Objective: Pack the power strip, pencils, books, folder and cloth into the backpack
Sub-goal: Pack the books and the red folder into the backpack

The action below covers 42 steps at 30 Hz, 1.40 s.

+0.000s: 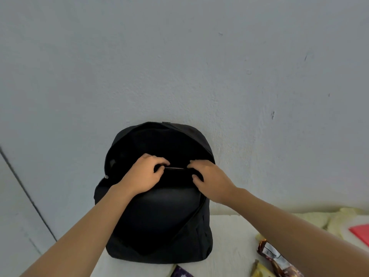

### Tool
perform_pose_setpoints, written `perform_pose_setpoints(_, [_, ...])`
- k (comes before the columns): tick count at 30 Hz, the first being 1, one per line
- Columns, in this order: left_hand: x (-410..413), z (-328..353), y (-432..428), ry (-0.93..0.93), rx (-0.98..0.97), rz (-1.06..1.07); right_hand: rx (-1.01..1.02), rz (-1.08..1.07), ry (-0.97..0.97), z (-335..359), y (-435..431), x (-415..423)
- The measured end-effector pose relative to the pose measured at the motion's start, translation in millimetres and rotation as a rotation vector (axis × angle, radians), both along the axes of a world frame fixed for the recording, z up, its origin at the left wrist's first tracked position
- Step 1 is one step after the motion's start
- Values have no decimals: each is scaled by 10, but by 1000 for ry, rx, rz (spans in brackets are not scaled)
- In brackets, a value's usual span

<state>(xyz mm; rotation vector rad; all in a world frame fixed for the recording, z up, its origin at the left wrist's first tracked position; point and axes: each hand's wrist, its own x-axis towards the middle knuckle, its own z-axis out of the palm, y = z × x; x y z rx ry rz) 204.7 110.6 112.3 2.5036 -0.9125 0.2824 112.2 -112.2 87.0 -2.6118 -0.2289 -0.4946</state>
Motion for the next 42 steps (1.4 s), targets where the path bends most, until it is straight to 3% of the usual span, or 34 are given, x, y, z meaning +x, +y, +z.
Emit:
perform_pose_setpoints(7, [-750, -127, -29, -138, -206, -63, 147, 52, -165, 31, -65, -525])
perform_pose_setpoints(13, [-1437, -306, -103, -148, -274, -187, 313, 29, -80, -112, -33, -1084])
perform_pose_setpoints(17, [-1859, -563, -143, 88, -307, -284, 253, 53, 51, -328, -36, -1380])
perform_pose_setpoints(21, [-2167, -960, -312, 381, -141, -212, 243, 31, 152, -555, -205, -1591])
perform_pose_setpoints(26, [-2478, -1282, -729, 396, 50, -276, 365, -81, 174, -711, -529, -1881])
perform_pose_setpoints(30, [-2638, -1383, -1076, 471, 28, -293, 406, -200, 152, -818, -826, -2181])
perform_pose_setpoints(33, [-2772, -1448, -1378, 591, 54, -335, 369, -292, 155, -954, -1140, -2465])
perform_pose_setpoints(35, [-2870, -1503, -1564, 596, 123, -372, 238, -303, 224, -1066, -1321, -2662])
perform_pose_setpoints(38, [-3014, -1556, -1785, 529, 276, -369, 5, -239, 348, -1297, -1547, -2924])
perform_pose_setpoints(42, [-3150, -1595, -1981, 446, 436, -280, -162, -181, 473, -1528, -1800, -3191])
